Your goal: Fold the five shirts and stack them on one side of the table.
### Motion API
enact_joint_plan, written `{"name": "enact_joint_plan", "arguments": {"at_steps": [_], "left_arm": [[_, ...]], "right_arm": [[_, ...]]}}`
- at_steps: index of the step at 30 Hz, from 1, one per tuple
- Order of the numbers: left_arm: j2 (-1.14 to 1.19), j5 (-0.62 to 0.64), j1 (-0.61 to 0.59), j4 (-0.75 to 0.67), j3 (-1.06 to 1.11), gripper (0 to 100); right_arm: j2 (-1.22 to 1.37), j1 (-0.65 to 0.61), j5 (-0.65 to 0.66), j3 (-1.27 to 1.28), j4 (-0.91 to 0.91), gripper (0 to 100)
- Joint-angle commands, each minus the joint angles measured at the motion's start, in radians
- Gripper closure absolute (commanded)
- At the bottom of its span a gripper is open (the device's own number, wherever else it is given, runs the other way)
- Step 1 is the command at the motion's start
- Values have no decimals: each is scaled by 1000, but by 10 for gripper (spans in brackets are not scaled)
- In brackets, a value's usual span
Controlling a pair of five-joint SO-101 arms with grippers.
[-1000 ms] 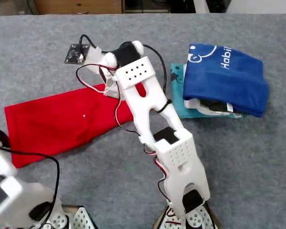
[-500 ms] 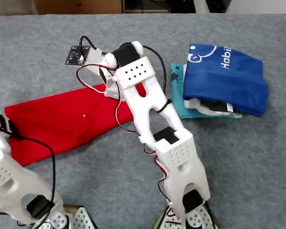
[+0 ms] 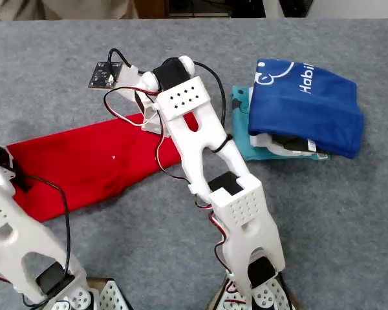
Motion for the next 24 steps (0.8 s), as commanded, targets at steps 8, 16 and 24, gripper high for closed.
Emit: {"name": "enact_joint_plan", "arguments": {"at_steps": [8, 16, 24], "left_arm": [[81, 0, -127, 51, -427, 982], [81, -15, -255, 61, -657, 982], [-59, 77, -161, 69, -574, 982]], "right_arm": [[-71, -10, -11, -15, 11, 997], [-73, -5, -11, -15, 14, 997], [-208, 108, -11, -2, 15, 997]]}}
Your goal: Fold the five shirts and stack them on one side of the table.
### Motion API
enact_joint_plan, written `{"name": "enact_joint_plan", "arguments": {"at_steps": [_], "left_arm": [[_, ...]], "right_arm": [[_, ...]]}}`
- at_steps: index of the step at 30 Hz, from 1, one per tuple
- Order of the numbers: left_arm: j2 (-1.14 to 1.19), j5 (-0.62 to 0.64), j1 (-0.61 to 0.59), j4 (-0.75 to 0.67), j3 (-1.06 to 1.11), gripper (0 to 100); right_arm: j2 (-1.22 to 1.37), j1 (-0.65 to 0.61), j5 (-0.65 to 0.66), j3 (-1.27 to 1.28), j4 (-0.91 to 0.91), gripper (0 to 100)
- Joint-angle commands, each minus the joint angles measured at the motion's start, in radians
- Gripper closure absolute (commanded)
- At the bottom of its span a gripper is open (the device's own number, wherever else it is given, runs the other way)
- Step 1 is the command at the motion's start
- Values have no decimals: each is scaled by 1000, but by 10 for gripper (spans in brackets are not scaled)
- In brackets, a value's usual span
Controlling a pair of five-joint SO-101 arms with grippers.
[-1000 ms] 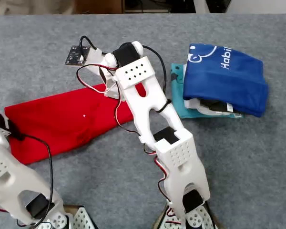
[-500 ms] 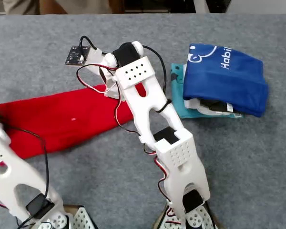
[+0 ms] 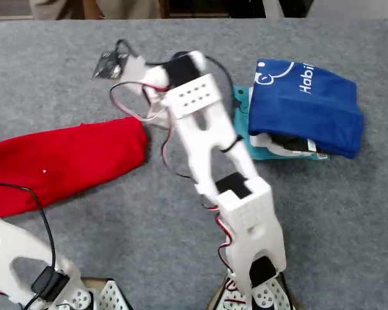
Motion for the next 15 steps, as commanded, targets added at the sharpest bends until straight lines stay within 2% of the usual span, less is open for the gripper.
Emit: {"name": "enact_joint_plan", "arguments": {"at_steps": [1, 5, 10, 15], "left_arm": [[-173, 80, 87, 14, 84, 982], [-390, 92, 244, 14, 365, 982], [-667, 167, 489, 8, 721, 982], [-816, 295, 729, -74, 881, 982]], "right_arm": [[-114, 64, -11, -2, 15, 997], [-177, 127, -11, -2, 15, 997], [-259, 174, -11, 47, 17, 997], [-383, 180, -11, 197, 14, 997]]}}
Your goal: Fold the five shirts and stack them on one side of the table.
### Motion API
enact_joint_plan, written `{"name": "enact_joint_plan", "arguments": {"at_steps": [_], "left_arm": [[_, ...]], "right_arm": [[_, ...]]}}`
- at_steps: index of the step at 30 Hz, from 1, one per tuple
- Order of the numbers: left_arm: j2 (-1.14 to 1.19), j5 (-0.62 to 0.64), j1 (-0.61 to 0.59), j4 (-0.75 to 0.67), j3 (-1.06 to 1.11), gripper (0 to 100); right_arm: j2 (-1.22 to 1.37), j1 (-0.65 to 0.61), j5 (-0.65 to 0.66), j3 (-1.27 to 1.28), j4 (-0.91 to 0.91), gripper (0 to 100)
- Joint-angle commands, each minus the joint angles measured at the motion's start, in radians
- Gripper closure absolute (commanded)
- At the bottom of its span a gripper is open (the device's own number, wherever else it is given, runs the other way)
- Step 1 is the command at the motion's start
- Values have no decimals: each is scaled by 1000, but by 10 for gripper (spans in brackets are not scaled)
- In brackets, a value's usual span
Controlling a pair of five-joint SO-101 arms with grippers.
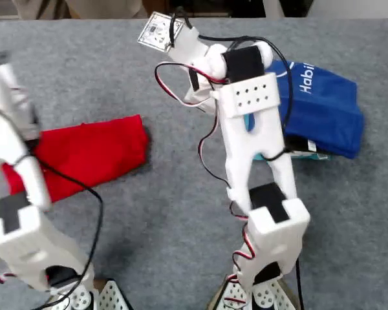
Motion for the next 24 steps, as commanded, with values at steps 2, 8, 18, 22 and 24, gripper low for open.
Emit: {"name": "enact_joint_plan", "arguments": {"at_steps": [2, 8, 18, 22, 24], "left_arm": [[-128, 112, 221, -48, 61, 982], [-125, 227, 451, -129, 83, 982], [-73, 322, 540, -189, 81, 959], [-59, 244, 539, -115, 68, 795], [-59, 232, 520, -92, 26, 791]], "right_arm": [[-156, 24, -11, 113, 11, 997], [-248, 65, -9, 225, -12, 997], [-308, 122, -9, 334, -40, 997], [-300, 116, -14, 335, -54, 996], [-300, 111, -15, 338, -87, 996]]}}
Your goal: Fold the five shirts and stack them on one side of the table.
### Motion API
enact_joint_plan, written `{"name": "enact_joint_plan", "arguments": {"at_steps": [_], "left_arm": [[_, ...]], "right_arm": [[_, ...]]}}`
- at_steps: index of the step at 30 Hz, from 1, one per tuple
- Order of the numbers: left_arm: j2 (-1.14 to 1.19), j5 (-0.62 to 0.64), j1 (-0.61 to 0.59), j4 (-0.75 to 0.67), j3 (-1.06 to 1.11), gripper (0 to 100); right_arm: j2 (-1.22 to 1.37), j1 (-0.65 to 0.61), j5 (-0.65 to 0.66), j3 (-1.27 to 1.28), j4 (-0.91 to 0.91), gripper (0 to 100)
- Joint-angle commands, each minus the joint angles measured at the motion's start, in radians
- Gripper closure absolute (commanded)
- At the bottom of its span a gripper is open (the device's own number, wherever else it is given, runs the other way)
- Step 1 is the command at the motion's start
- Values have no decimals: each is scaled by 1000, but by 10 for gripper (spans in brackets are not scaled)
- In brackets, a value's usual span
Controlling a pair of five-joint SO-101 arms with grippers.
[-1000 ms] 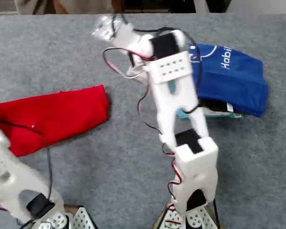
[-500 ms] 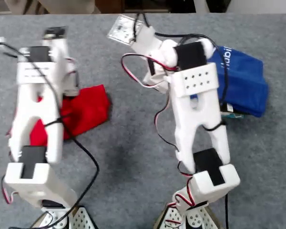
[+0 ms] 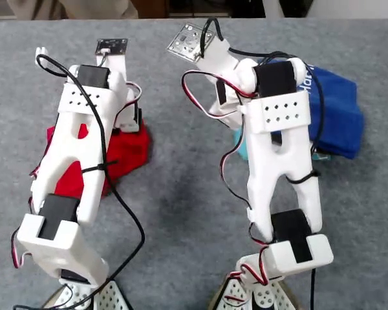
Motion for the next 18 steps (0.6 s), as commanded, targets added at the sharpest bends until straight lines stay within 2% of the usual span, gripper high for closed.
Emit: {"name": "enact_joint_plan", "arguments": {"at_steps": [1, 3, 5, 10, 15, 18], "left_arm": [[-10, -29, -35, 52, -103, 806], [-15, -31, -91, 106, -203, 870], [-24, -31, -180, 158, -313, 976], [-65, -32, -523, 169, -374, 983], [-39, -204, -806, 161, -249, 980], [-12, -264, -925, 77, -147, 980]], "right_arm": [[-41, -7, -14, 4, -60, 996], [-39, -39, -15, 5, -72, 996], [-36, -88, -41, 7, -83, 996], [45, -236, -98, 4, -130, 996], [232, -383, -149, -76, -209, 995], [377, -486, -149, -209, -207, 995]]}}
